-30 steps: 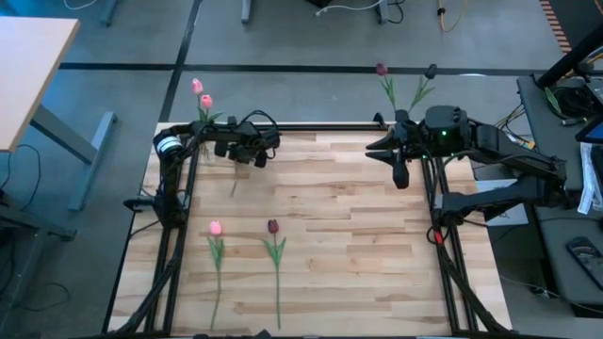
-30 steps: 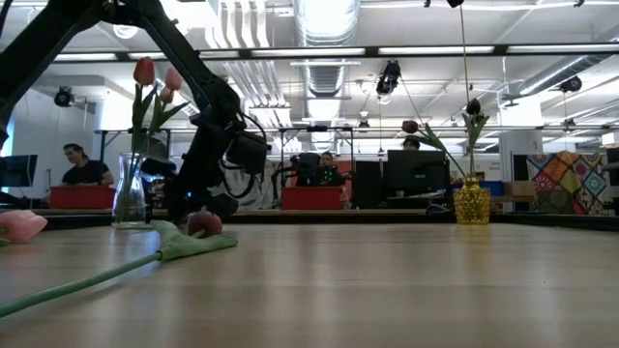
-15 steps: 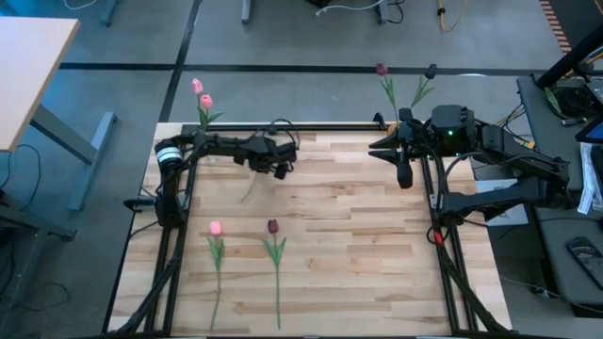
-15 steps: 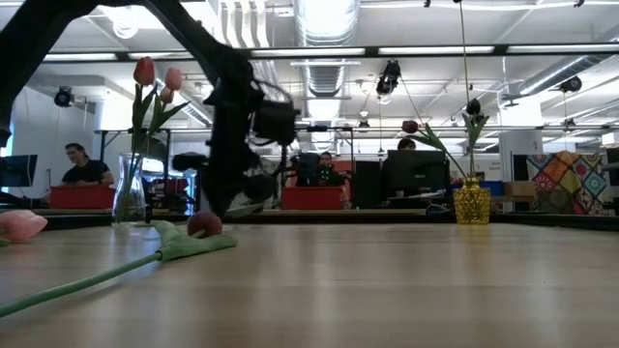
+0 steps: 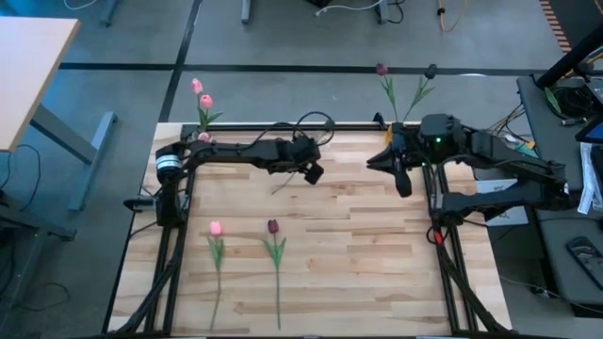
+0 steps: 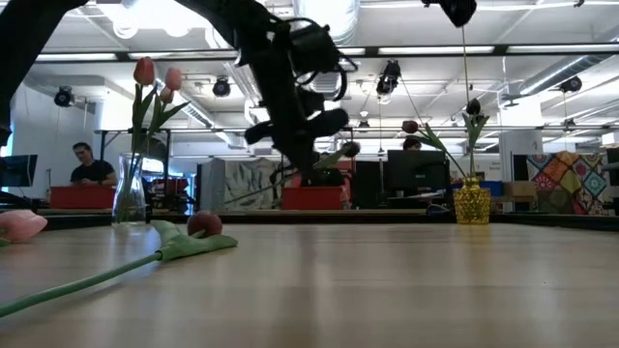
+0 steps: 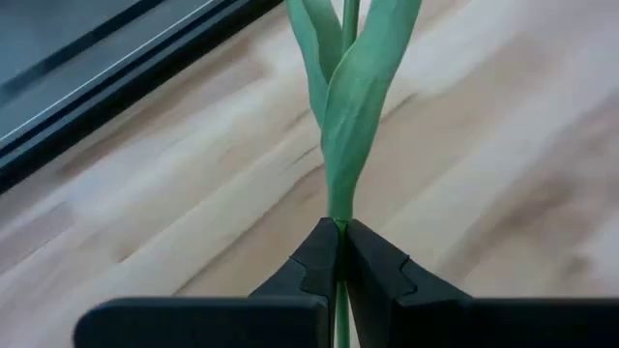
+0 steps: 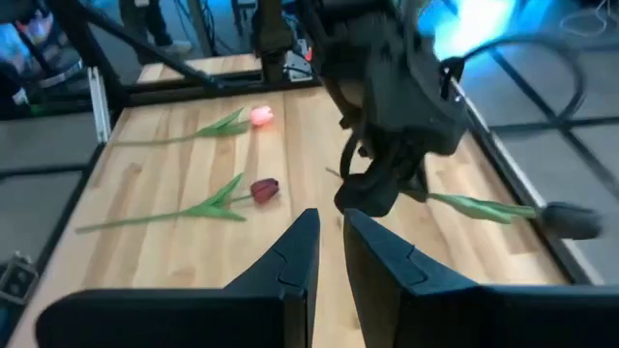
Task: Sort flowers into vase by color
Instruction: Put the black flower into the yellow vase
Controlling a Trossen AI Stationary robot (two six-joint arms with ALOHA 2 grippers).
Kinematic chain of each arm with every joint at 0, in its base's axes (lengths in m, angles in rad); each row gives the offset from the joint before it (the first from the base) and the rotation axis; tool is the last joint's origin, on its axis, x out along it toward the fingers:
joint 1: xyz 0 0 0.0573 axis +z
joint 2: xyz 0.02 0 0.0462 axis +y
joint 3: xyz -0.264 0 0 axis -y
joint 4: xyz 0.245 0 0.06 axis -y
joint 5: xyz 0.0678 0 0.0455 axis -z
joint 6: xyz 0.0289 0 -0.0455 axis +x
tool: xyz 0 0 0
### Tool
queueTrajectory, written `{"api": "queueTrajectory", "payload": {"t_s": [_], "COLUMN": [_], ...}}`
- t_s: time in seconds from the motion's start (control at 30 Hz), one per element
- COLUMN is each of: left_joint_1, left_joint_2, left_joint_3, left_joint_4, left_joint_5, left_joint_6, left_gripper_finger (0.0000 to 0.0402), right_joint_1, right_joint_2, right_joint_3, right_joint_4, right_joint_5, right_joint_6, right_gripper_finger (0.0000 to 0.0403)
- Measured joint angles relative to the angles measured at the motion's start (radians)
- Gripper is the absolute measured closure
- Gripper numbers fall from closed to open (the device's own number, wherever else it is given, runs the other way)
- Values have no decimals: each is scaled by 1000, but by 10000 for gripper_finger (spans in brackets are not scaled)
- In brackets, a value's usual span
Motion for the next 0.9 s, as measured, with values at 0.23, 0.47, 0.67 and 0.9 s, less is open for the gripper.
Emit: {"api": "queueTrajectory", "payload": {"t_s": [0.23,0.47,0.67,0.9], "left_joint_1": [-5,0,0,2], "left_joint_2": [-98,-275,-424,-482], "left_joint_3": [-74,-216,-260,-248], "left_joint_4": [258,564,701,717], "left_joint_5": [233,431,482,565], "left_joint_6": [192,216,214,235], "left_gripper_finger": [402,402,402,401], "right_joint_1": [1,1,1,1], "right_joint_2": [-81,-113,-29,122], "right_joint_3": [-143,-271,-302,-173], "right_joint_4": [115,335,560,698], "right_joint_5": [-33,-16,40,109], "right_joint_6": [123,279,394,487], "right_gripper_finger": [360,360,345,256]}}
